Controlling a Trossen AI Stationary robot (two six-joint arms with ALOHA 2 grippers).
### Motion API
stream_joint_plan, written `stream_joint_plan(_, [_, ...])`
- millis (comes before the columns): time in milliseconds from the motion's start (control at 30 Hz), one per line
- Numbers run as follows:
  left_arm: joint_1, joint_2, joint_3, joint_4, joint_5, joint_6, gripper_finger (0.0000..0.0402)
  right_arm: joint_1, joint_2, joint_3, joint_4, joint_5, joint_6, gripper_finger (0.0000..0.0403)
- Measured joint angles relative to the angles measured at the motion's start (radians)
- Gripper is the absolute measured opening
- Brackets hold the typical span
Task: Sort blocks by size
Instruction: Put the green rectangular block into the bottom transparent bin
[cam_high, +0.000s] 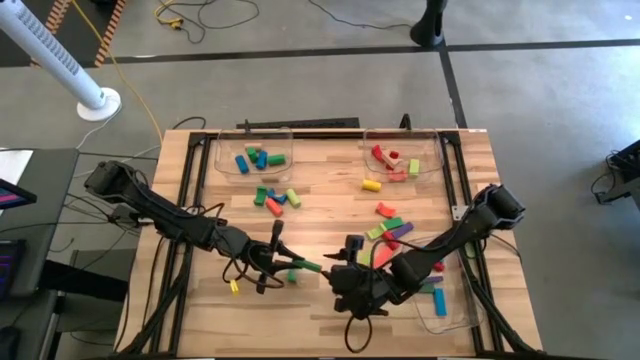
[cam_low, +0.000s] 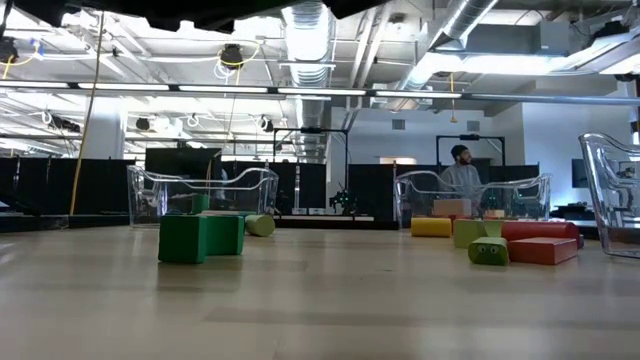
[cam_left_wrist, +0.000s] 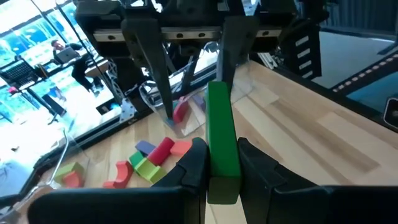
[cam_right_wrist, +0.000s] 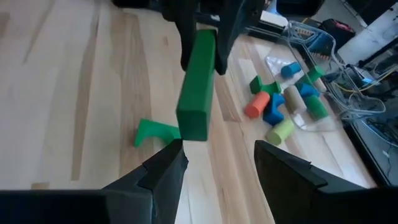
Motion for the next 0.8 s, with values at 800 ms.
stream_joint_plan(800, [0.000,0.000,0.000,0.080,-0.006,-0.041,0.0054,-0.032,0.002,0.000,0.163,0.002,-0.120,0.0173])
